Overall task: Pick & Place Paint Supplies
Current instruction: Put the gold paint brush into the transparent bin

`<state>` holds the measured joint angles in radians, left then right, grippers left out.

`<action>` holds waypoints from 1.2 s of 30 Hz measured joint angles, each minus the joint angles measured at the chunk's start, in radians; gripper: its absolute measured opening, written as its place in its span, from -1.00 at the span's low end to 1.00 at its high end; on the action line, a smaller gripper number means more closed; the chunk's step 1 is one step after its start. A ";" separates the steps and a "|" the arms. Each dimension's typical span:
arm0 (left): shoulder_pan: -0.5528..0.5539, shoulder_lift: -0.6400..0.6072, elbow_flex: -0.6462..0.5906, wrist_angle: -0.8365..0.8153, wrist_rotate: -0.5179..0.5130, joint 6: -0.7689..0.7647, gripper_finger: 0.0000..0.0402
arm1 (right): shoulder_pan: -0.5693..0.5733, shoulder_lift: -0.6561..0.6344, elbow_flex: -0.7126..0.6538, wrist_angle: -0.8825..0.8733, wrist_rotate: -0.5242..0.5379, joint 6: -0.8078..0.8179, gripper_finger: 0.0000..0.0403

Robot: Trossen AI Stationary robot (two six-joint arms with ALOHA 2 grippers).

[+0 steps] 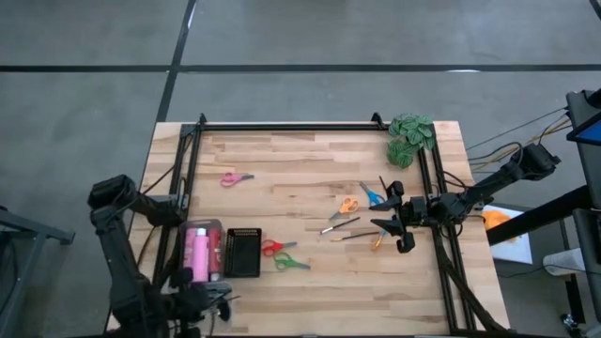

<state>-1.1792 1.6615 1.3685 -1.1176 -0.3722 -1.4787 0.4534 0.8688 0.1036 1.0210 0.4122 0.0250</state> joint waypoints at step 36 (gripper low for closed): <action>-0.084 0.000 -0.374 0.364 0.051 -0.204 -0.98 | 0.000 0.000 0.000 0.000 0.000 0.000 -0.21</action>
<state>-1.2633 1.6615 0.9947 -0.7532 -0.3210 -1.6824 0.4534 0.8688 0.1036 1.0210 0.4122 0.0250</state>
